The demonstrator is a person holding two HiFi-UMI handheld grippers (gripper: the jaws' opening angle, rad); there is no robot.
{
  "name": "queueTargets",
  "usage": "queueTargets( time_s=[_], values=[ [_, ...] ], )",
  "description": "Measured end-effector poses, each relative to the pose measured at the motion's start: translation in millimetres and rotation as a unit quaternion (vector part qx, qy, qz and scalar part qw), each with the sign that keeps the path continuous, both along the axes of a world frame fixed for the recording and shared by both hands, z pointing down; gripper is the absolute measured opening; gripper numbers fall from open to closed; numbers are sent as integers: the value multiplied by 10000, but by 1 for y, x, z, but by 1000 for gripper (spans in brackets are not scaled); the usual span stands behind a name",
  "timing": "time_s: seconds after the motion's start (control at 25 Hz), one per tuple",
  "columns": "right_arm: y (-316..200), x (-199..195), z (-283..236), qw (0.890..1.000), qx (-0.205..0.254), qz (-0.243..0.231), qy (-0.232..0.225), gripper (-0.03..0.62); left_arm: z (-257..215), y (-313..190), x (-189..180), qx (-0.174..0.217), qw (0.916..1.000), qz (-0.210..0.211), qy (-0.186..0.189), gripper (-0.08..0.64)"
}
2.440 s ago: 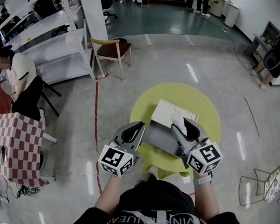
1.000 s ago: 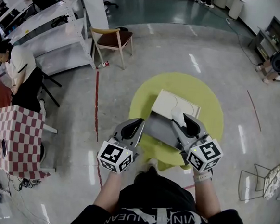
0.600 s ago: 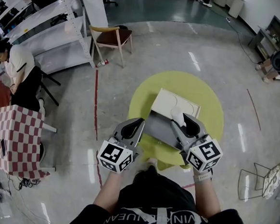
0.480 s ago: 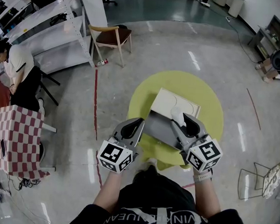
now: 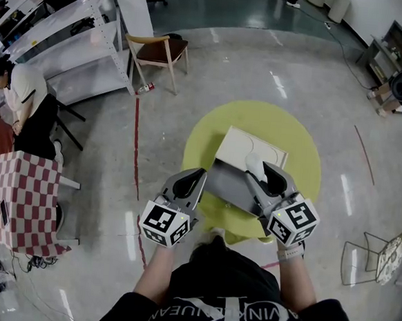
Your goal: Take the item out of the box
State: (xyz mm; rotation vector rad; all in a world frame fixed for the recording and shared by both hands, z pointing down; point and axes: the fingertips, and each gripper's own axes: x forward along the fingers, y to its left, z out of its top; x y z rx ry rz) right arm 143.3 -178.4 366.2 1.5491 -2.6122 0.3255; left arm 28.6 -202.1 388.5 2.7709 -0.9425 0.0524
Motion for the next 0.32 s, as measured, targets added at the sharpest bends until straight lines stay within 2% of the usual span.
queueTargets(
  time_s=[0.32],
  values=[
    [-10,-1,0,10000,-12,-44,-16,177,1,-10,1,-24,10000,-20,-5,20]
  ],
)
